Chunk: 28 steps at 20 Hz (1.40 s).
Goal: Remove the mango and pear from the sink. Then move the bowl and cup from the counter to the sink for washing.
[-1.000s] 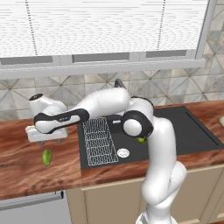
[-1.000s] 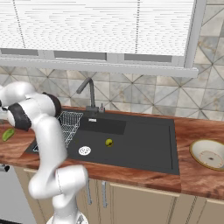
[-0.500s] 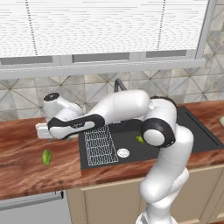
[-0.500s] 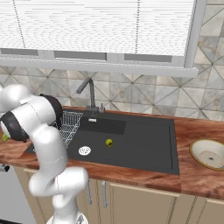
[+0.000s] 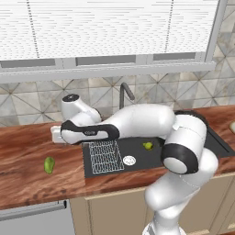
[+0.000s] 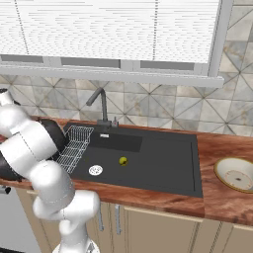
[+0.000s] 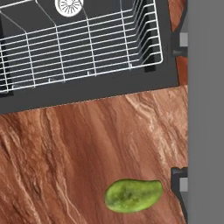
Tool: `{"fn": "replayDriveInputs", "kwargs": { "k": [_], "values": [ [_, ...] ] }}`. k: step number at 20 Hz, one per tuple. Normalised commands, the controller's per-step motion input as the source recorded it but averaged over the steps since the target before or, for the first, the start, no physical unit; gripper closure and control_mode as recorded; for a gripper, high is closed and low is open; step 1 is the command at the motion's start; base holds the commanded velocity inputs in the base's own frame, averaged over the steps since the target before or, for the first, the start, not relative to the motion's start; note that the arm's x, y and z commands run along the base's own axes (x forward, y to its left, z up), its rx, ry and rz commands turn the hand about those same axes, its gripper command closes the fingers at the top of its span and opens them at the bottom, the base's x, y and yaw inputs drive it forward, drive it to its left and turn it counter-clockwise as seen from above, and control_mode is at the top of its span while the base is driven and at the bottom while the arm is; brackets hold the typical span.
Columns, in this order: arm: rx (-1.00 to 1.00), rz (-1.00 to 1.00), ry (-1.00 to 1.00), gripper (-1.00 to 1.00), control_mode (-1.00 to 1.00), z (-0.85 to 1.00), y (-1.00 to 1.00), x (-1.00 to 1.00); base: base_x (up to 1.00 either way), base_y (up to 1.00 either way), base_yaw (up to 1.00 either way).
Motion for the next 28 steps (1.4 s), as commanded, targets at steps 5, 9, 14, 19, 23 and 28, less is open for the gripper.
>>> {"fn": "replayDriveInputs", "kwargs": {
  "k": [5, 9, 14, 19, 23, 28],
  "values": [
    [0.0, 0.0, 0.0, -1.0, -1.0, 0.17, -0.47, -0.17, 0.0, 0.0, 0.0],
    [0.0, 0.05, 0.0, -1.0, -1.0, 0.1, -0.5, -0.17, 0.0, 0.0, 0.0],
    [-0.01, 0.12, 0.0, -1.0, -1.0, 0.05, -0.5, -0.16, 0.0, 0.0, 0.0],
    [-0.01, 0.17, 0.0, -1.0, -1.0, 0.01, -0.51, -0.12, 0.0, 0.0, 0.0],
    [-0.02, 0.17, 0.0, -1.0, -1.0, 0.0, -0.51, -0.1, 0.0, 0.0, 0.0],
    [0.0, 0.12, 0.0, -1.0, -1.0, 0.0, -0.52, -0.05, 0.0, 0.0, 0.0]
  ]
}}
